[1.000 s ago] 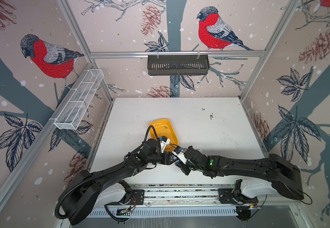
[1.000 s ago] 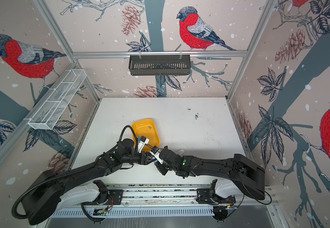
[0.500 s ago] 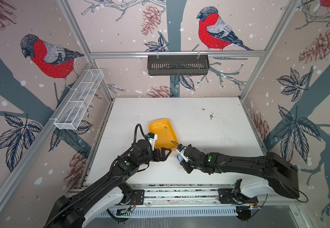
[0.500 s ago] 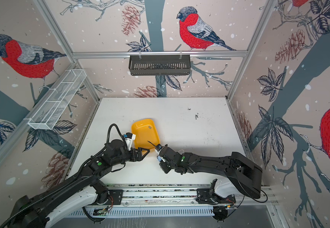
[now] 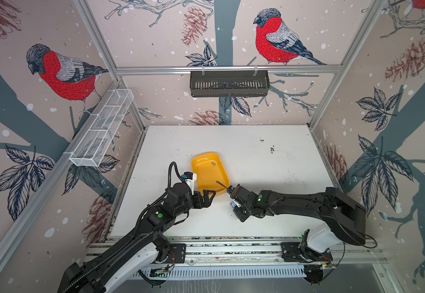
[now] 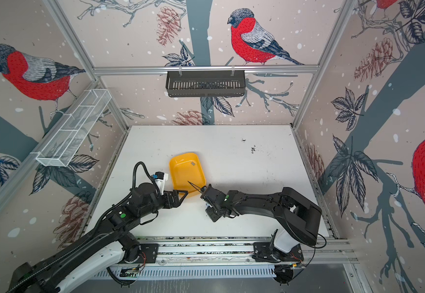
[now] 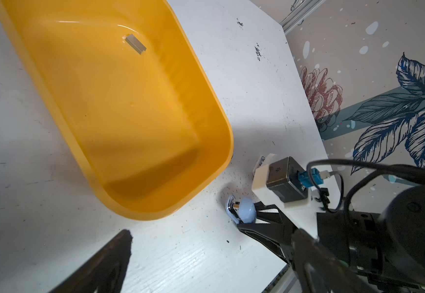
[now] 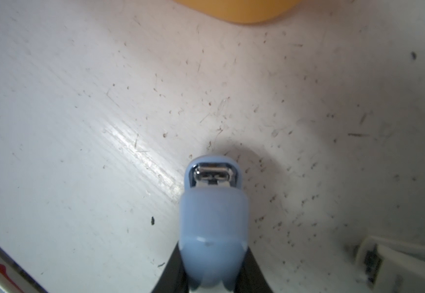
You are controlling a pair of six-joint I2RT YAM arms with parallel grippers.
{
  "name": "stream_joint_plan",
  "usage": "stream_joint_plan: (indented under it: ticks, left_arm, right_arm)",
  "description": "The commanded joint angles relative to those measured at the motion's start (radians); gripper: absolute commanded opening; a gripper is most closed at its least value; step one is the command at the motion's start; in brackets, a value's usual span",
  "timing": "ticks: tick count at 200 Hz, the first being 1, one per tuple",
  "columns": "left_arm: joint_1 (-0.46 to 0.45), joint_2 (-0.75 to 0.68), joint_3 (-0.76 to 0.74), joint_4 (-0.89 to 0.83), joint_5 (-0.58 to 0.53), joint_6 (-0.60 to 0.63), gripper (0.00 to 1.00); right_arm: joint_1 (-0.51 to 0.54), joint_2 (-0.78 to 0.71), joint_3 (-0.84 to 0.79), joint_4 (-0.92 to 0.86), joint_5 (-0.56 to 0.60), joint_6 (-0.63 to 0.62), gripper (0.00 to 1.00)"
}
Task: Load the staples into the stapler
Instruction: 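Lower the light-blue stapler onto the table and open the right gripper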
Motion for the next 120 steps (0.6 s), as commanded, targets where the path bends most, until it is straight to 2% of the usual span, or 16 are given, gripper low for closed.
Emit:
stream_joint_plan:
  ticks: [1, 120]
  left_arm:
    - [0.002, -0.004, 0.002, -0.009, 0.001, 0.005, 0.98]
    - [0.002, 0.002, 0.001, -0.001, 0.004, 0.011, 0.98]
  right_arm:
    - [-0.003, 0.021, 0.015, -0.046, 0.005, -0.007, 0.14]
    - [-0.007, 0.063, 0.068, -0.079, 0.008, -0.027, 0.29]
